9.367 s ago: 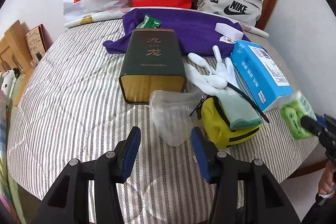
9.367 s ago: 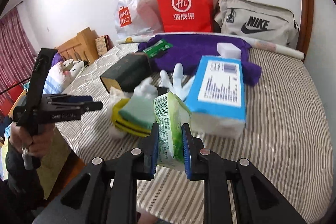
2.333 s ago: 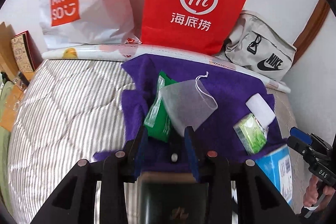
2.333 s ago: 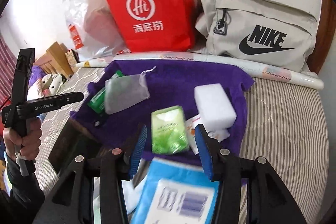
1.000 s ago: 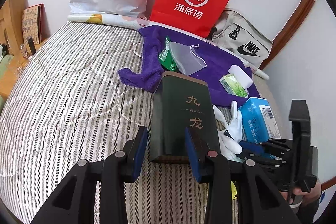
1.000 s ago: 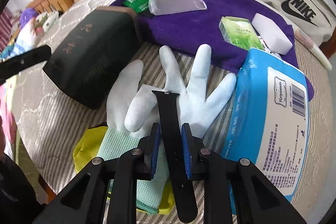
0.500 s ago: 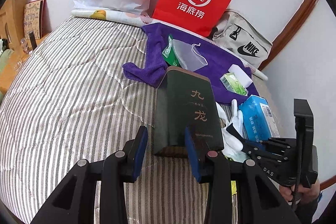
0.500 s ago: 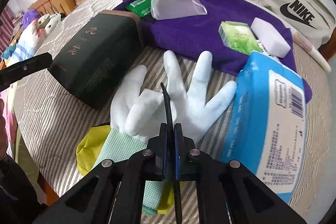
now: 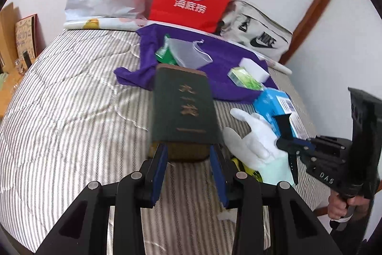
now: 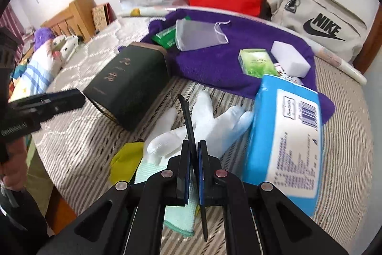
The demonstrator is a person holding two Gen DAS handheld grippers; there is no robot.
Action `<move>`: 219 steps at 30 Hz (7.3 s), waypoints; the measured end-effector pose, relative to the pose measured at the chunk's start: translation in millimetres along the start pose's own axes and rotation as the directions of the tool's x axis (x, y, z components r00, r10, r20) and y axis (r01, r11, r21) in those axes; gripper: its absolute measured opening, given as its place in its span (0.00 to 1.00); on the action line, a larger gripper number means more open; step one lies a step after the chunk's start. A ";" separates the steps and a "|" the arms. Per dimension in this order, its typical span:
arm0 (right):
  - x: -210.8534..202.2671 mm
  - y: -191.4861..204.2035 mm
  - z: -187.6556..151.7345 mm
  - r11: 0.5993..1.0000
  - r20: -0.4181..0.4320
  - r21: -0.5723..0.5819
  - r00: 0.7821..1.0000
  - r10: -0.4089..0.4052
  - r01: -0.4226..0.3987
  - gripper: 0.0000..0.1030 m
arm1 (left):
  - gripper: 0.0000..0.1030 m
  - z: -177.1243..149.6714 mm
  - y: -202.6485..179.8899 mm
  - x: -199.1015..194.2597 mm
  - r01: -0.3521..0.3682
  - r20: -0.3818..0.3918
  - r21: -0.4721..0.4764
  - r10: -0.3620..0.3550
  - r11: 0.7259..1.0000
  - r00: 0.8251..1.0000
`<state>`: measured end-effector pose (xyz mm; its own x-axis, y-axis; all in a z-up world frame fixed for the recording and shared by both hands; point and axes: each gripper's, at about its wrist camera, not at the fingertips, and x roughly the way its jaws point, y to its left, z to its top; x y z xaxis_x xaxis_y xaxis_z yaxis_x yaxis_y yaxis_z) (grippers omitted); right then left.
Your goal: Organize soft objects
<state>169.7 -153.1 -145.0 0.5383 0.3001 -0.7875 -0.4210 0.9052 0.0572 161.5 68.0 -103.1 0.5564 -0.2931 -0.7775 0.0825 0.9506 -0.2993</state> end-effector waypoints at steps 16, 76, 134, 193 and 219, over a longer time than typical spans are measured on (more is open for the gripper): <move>-12.6 -8.7 -50.2 0.986 0.046 0.067 0.987 0.152 -0.155 0.05 | 0.38 -38.5 -79.5 9.7 0.171 -0.075 0.180 -0.160 0.969 0.984; -19.4 -46.9 -100.5 0.967 0.112 0.128 0.972 0.206 -0.220 0.19 | 0.11 -52.4 -52.8 8.0 0.062 0.010 0.158 -0.064 0.985 0.998; -92.5 -83.2 -15.9 0.982 0.287 0.120 0.952 0.103 -0.143 0.19 | 0.11 46.8 -29.7 -62.0 -0.026 0.203 0.040 0.018 0.999 0.979; 89.8 -135.0 118.9 0.997 0.002 0.058 0.999 0.048 -0.048 0.19 | 0.11 188.4 -17.5 104.5 -0.002 0.054 0.031 0.000 1.000 0.999; 63.2 -138.4 113.9 0.997 0.041 0.076 0.999 0.008 -0.011 0.37 | 0.44 169.9 -38.5 148.3 -0.062 -0.070 0.104 0.069 0.993 0.995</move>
<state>345.2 -225.2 -132.8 0.5640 0.3197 -0.7614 -0.3708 0.9219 0.1124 381.3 5.3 -113.0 0.5018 -0.2332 -0.8330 0.1338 0.9723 -0.1916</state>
